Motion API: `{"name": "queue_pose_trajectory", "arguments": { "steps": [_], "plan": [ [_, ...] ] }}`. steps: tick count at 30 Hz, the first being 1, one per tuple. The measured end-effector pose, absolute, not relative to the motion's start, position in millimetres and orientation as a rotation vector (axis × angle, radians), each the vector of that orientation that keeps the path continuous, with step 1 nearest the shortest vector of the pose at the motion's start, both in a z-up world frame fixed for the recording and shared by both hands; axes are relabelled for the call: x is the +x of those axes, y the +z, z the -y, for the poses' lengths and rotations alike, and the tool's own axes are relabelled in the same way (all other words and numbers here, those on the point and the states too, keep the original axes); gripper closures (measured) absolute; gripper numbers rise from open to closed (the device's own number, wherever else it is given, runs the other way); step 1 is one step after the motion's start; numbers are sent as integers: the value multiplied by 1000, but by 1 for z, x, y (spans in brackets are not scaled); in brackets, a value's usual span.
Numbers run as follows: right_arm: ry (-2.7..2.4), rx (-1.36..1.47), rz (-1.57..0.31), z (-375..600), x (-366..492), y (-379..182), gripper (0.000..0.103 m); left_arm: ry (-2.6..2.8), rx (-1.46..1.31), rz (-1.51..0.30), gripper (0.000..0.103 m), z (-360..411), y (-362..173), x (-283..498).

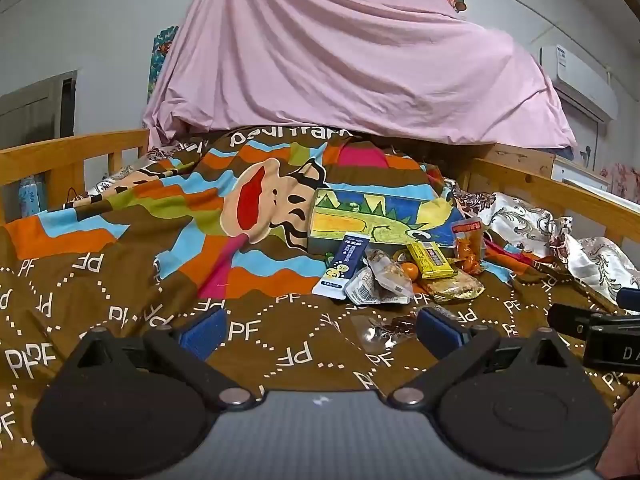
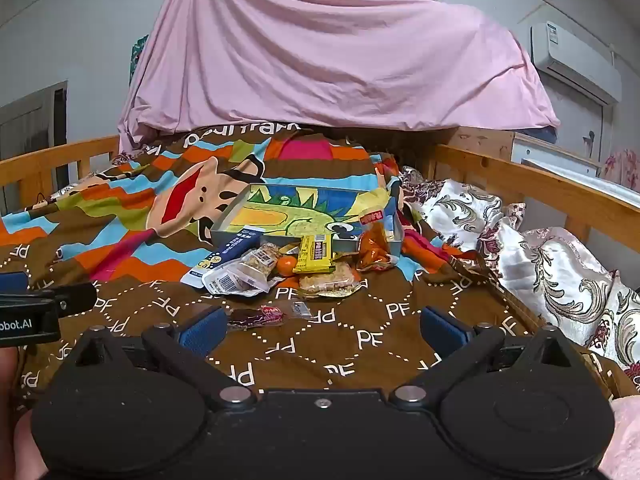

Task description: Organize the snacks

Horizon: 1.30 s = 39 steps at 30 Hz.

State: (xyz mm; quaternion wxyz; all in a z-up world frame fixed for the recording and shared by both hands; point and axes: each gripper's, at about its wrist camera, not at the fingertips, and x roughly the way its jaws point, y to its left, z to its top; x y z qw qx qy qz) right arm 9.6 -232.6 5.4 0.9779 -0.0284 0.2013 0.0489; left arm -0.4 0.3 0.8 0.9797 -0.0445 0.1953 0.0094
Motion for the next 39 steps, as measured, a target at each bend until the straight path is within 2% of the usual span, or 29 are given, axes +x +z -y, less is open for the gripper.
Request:
{"name": "queue_pose_trajectory", "arguments": {
  "steps": [39],
  "plan": [
    [99,-55,-411,233,10,5,1,11,-82,-396,0,2,2,-2]
  ]
}}
